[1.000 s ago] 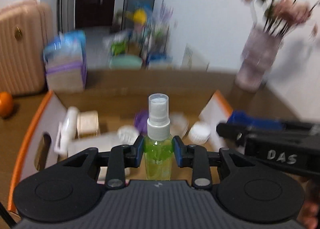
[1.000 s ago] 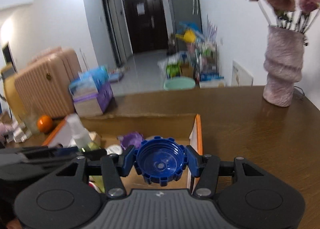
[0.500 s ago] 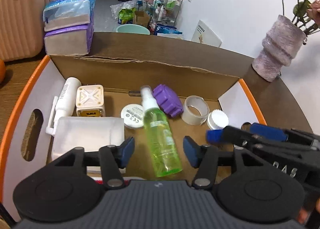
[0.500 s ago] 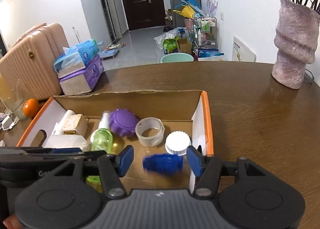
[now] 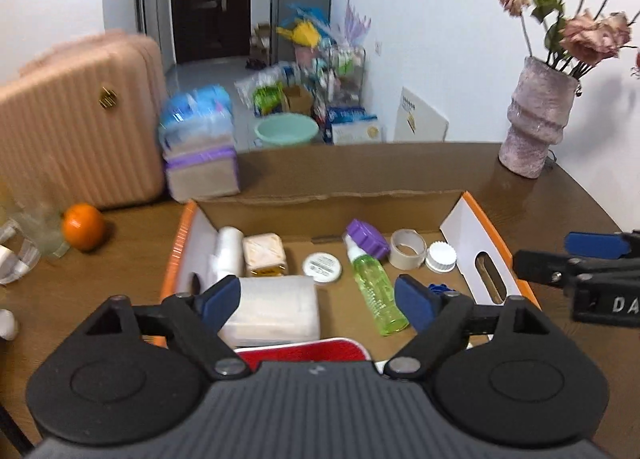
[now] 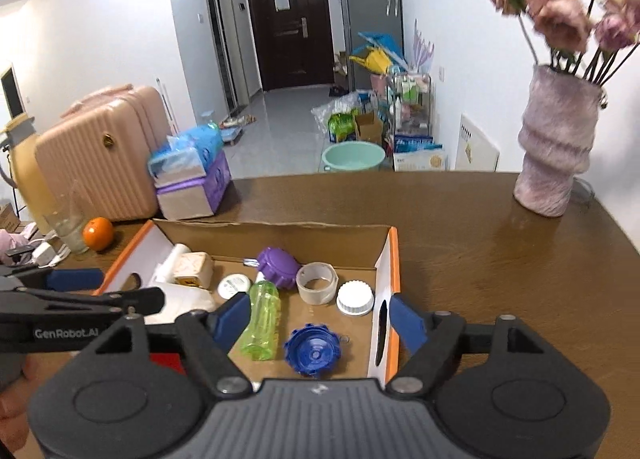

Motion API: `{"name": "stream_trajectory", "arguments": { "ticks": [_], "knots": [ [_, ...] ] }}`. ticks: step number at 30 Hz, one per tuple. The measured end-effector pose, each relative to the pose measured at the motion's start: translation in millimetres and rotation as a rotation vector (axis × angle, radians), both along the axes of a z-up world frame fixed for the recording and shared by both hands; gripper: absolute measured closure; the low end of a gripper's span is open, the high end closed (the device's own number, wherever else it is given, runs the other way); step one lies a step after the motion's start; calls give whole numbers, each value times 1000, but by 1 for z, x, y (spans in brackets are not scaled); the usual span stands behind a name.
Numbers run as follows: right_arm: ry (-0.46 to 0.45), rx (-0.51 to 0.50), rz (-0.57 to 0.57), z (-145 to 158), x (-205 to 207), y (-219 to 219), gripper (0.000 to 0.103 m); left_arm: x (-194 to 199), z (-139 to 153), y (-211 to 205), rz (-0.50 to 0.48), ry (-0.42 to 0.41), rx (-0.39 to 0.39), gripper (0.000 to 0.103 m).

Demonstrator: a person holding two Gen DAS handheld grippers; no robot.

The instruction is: Organize rigid objects

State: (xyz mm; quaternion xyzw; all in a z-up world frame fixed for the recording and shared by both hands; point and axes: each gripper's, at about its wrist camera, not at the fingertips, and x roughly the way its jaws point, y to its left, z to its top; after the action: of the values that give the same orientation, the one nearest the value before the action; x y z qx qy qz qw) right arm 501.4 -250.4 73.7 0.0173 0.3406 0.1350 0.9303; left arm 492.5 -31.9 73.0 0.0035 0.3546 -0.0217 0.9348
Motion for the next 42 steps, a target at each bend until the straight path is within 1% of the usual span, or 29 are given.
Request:
{"name": "stream_trajectory", "arguments": {
  "ticks": [3, 4, 6, 8, 10, 11, 12, 14, 15, 16, 17, 18, 20, 21, 23, 24, 25, 26, 27, 29, 31, 35, 36, 40, 42],
  "knots": [
    [-50, 19, -19, 9, -31, -5, 23, -34, 14, 3, -2, -87, 41, 9],
    [-80, 35, -20, 9, -44, -6, 22, -49, 16, 5, -4, -138, 56, 6],
    [-143, 58, -5, 6, -69, -7, 20, -78, 18, 5, 6, -239, 98, 4],
    [-202, 31, -3, 1, -90, -3, 20, -108, 16, 7, 5, -354, 133, 2],
    [-288, -8, -26, -3, -115, 2, 19, -138, 9, 9, 23, -482, 154, 0],
    [-333, -12, -29, -5, -127, 4, 17, -151, 6, 10, 36, -522, 164, 0],
    [-384, -13, -30, -7, -141, 6, 12, -164, 1, 11, 44, -559, 165, 0],
    [-496, -22, -37, -15, -173, 10, 5, -191, -9, 17, 62, -618, 126, 0],
    [-548, -35, -43, -19, -189, 12, 4, -202, -15, 20, 72, -633, 107, 0],
    [-577, -49, -51, -23, -201, 15, 4, -213, -20, 21, 78, -641, 99, 0],
    [-600, -60, -68, -27, -215, 17, 3, -224, -24, 22, 77, -649, 100, 0],
    [-605, -59, -88, -29, -227, 17, 3, -236, -29, 22, 72, -668, 111, 0],
    [-599, -32, -133, -33, -250, 18, 2, -262, -40, 24, 82, -724, 161, 0],
    [-611, -10, -128, -35, -262, 18, 1, -273, -45, 24, 81, -749, 183, 0],
    [-652, 46, -140, -41, -286, 16, 0, -292, -53, 24, 90, -761, 225, 0],
    [-657, 69, -157, -44, -295, 14, 0, -302, -54, 26, 97, -766, 228, 0],
    [-657, 87, -166, -46, -302, 15, 0, -311, -56, 27, 115, -773, 224, 0],
    [-650, 82, -152, -48, -308, 17, 0, -320, -57, 28, 133, -778, 216, 0],
    [-645, 54, -132, -48, -314, 20, 0, -328, -58, 31, 149, -785, 208, 0],
    [-681, -9, -114, -50, -332, 29, 0, -346, -60, 35, 176, -785, 170, 0],
    [-709, -34, -100, -53, -347, 34, 0, -362, -61, 38, 177, -787, 139, 0],
    [-721, 26, -26, -60, -371, 35, 0, -394, -64, 36, 193, -835, 115, 0],
    [-717, 24, -21, -62, -374, 36, 0, -402, -66, 35, 181, -834, 103, 0],
    [-713, -32, -16, -67, -392, 43, 0, -429, -77, 29, 134, -848, 133, 0],
    [-695, -48, -13, -70, -399, 43, 0, -438, -79, 32, 124, -841, 110, 0]
  ]
}}
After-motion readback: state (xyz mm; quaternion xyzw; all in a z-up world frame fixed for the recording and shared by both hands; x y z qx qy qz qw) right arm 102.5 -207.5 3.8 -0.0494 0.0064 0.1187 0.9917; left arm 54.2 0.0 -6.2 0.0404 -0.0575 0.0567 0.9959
